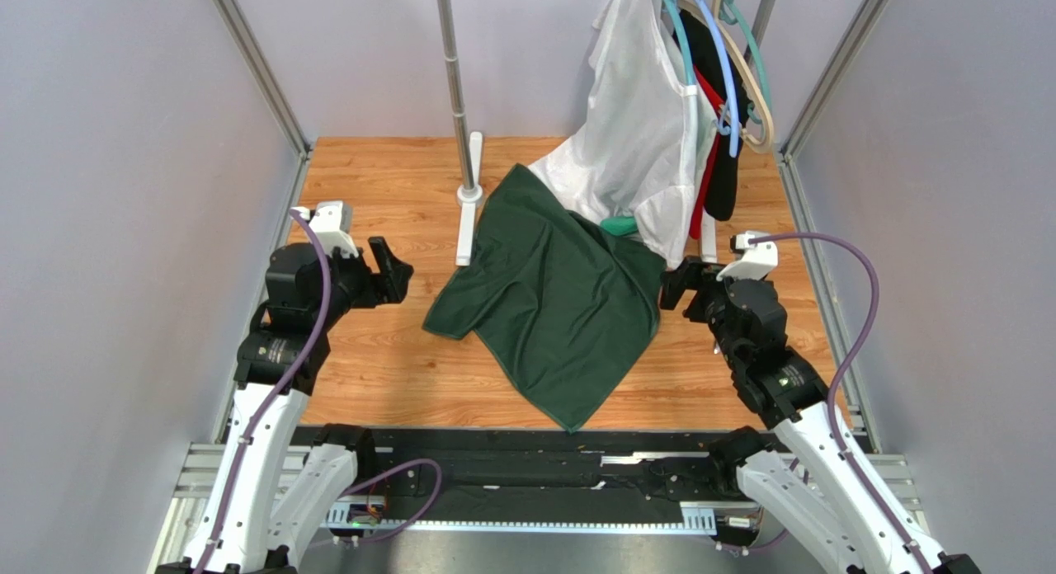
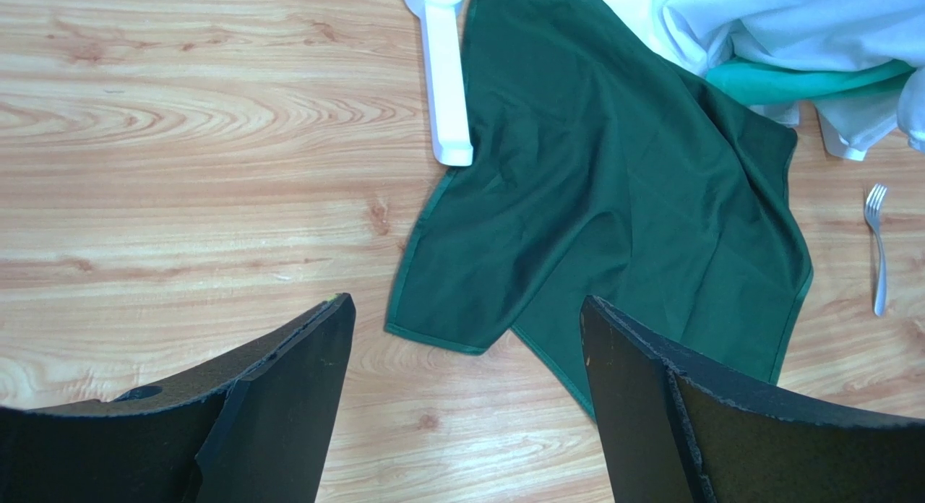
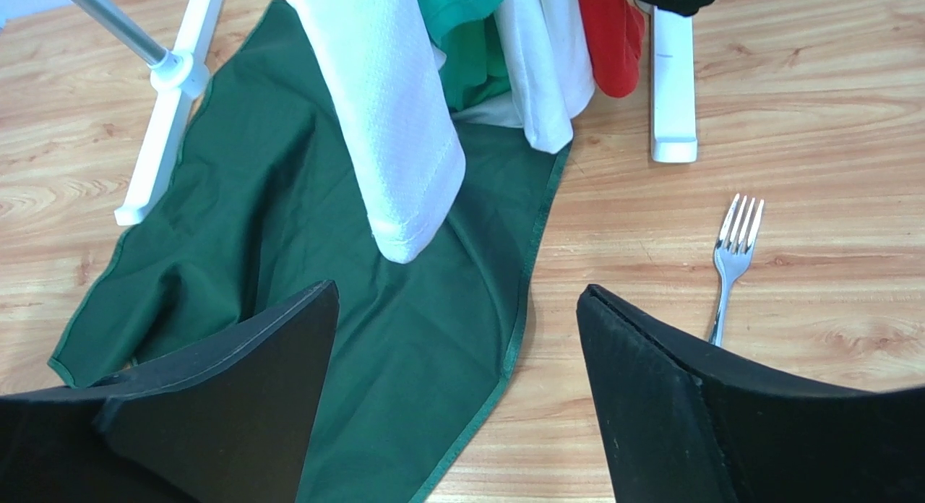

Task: Fold the napkin, place the utensils inside, and roll it up
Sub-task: Flatten the napkin out

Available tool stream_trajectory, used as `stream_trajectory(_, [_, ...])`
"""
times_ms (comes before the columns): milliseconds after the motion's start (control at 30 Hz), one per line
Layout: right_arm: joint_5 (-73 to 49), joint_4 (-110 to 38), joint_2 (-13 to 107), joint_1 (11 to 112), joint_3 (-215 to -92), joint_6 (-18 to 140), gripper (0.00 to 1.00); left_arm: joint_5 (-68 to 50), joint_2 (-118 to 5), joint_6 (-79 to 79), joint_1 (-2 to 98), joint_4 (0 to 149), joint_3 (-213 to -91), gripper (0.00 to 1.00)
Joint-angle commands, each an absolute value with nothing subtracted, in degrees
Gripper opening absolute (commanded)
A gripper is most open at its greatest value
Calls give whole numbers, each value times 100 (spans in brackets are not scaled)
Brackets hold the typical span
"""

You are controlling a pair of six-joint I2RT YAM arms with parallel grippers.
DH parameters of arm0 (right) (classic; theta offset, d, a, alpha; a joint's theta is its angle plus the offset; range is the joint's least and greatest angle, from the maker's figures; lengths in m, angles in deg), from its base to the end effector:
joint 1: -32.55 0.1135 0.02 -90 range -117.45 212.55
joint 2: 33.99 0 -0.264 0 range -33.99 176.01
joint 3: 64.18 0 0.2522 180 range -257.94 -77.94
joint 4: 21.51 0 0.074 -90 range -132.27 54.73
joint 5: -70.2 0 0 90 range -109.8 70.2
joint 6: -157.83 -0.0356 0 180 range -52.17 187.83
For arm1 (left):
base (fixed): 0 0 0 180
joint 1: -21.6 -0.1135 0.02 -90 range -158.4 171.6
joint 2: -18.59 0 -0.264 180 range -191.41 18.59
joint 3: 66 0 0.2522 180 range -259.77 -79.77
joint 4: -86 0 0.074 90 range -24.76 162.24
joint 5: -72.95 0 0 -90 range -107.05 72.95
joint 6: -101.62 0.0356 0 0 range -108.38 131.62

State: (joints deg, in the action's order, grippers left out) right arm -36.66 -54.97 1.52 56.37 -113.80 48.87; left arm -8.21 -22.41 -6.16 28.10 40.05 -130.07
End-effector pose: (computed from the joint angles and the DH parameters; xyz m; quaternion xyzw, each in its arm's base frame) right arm 0.1429 0.0518 0.2925 0.0505 0.8099 0.0972 0.5762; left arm 0.1518 -0.0228 0.3431 -0.0393 0.8310 -0.1787 0.5253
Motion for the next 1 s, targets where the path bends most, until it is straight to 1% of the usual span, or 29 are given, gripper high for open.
stream_trajectory(0, [-3658,-5469,231,5637,-11398,4964,84,-730,-2219,-552,2828,4103,-13065,86])
stream_trajectory(167, [-3544,-5452,266,5786,-11424,5043,80,-624,-2307,-605,2828,4113,-13057,86])
stream_trajectory(300, [-3588,-5399,371,6172,-11407,5026,77,-947,-2325,-736,2828,4051,-12978,85])
stream_trajectory(400, [-3614,-5443,520,6708,-11389,4841,75,-1107,-2404,-982,2828,3910,-12925,82])
stream_trajectory(433, [-3684,-5469,660,7136,-11354,4771,74,-1098,-2404,-1070,2828,3945,-12881,81])
stream_trajectory(500, [-3816,-5487,827,7673,-11284,4561,73,-1116,-2422,-1360,2828,4059,-12663,79])
stream_trajectory(533, [-3973,-5487,1020,8259,-11240,4481,73,-1107,-2422,-1448,2828,4199,-12583,79])
stream_trajectory(567, [-4036,-5470,1170,8552,-11170,4393,73,-1107,-2422,-1579,2828,4253,-12451,78])
stream_trajectory(600, [-4080,-5469,1319,9060,-11152,4192,73,-1116,-2448,-1624,2828,4305,-12407,78])
stream_trajectory(633, [-4106,-5469,1477,9291,-11152,4103,72,-1133,-2457,-1668,2828,4384,-12363,78])
stream_trajectory(667, [-4115,-5461,1879,9511,-11186,4024,69,-1151,-2483,-1729,2828,4420,-12284,78])
stream_trajectory(700, [-4115,-5452,2066,9913,-11222,3997,67,-1168,-2527,-1764,2828,4507,-12240,78])
stream_trajectory(800, [-4080,-5434,2970,10451,-11494,3962,62,-1125,-2597,-1958,2828,4779,-11994,78])
stream_trajectory(867, [-4001,-5452,3610,10611,-11643,3997,57,-1125,-2693,-2081,2828,4903,-11757,78])
stream_trajectory(967, [-3922,-5478,4158,10796,-11968,4102,52,-1116,-2852,-2125,2828,5018,-11555,78])
